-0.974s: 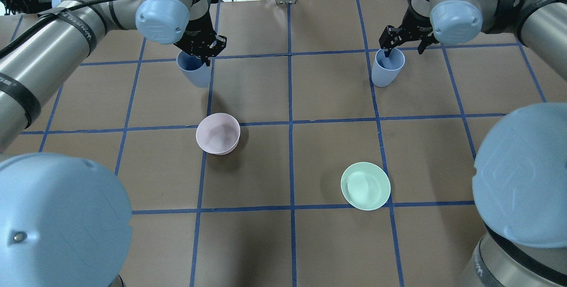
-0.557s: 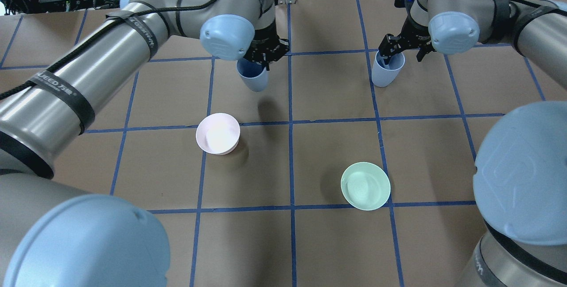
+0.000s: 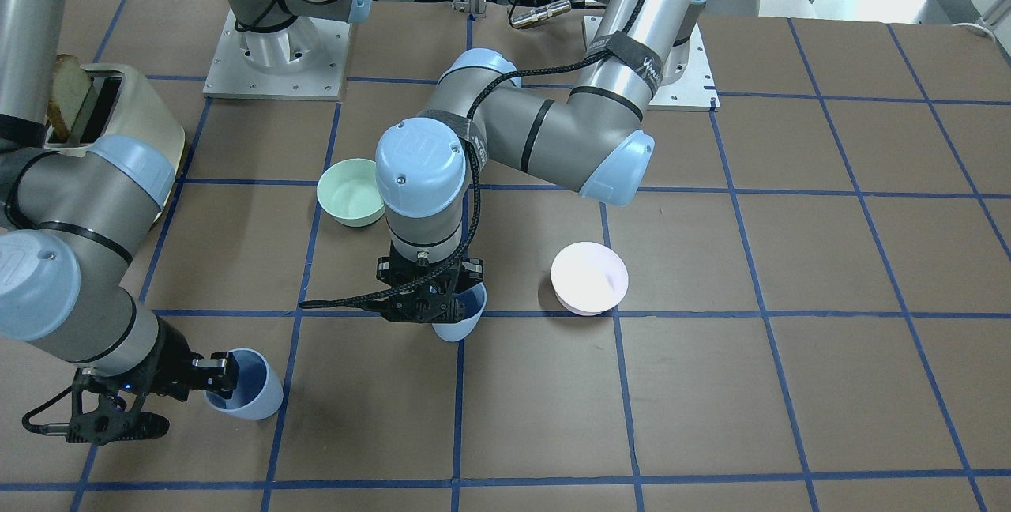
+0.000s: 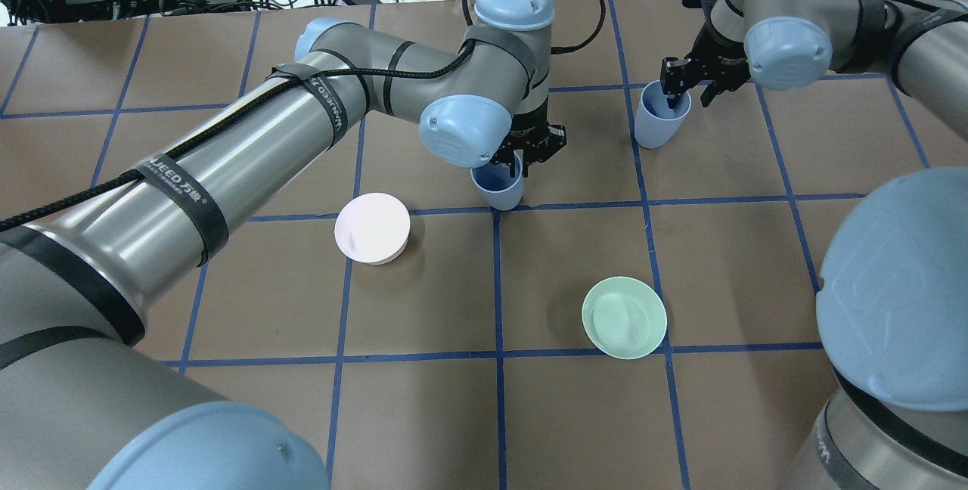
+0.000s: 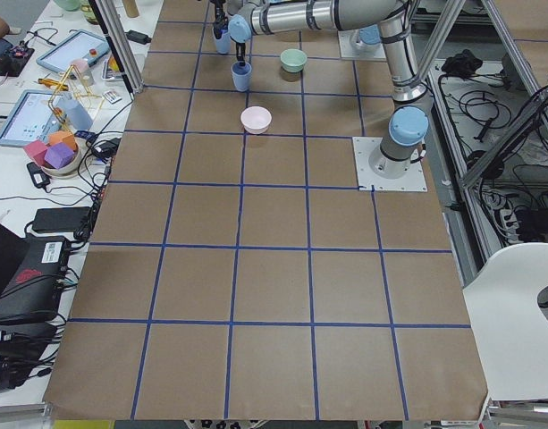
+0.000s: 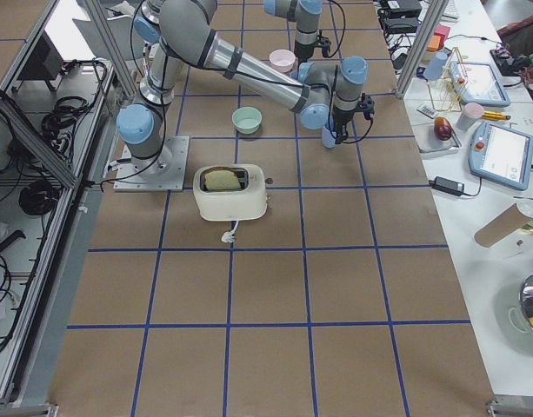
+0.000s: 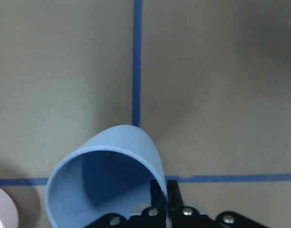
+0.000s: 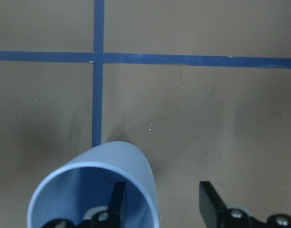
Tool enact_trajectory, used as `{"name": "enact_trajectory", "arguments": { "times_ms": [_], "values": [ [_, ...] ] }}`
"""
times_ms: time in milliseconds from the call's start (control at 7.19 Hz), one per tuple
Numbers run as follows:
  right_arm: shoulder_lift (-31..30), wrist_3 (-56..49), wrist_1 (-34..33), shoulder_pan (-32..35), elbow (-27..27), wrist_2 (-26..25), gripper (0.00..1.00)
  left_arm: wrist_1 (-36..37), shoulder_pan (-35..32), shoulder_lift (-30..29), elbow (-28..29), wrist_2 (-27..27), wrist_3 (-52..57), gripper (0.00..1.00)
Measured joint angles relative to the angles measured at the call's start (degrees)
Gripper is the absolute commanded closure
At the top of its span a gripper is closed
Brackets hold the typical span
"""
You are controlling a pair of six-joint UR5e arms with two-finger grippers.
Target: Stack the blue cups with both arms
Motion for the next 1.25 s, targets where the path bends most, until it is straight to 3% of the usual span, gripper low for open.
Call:
{"name": "enact_trajectory", "arguments": {
  "times_ms": [139,278,557,974,1252],
  "values": [
    [0.0,0.0,0.1,0.0,0.0,0.0,0.88,0.1,-0.1,-0.1,-0.5,-0.1,-0.1,0.00],
    [-0.1,-0.1,0.3,0.0,-0.2,0.1,1.00,0.1,0.1,0.6,-0.4,-0.2,0.0,0.00],
    [-0.4,0.0,0.4,0.0,-0.5,0.3,1.00,-2.9,1.7,4.6,1.6,-0.4,-0.1,0.00],
    [-3.4,1.1,2.5,1.7,-1.8,0.1,1.00,-21.3,4.3,15.0,5.8,0.1,0.1,0.00],
    [-7.8,6.7,7.8,6.0,-3.3,-0.1,1.00,-29.6,6.2,22.2,3.2,0.9,1.9,0.00]
  ]
}}
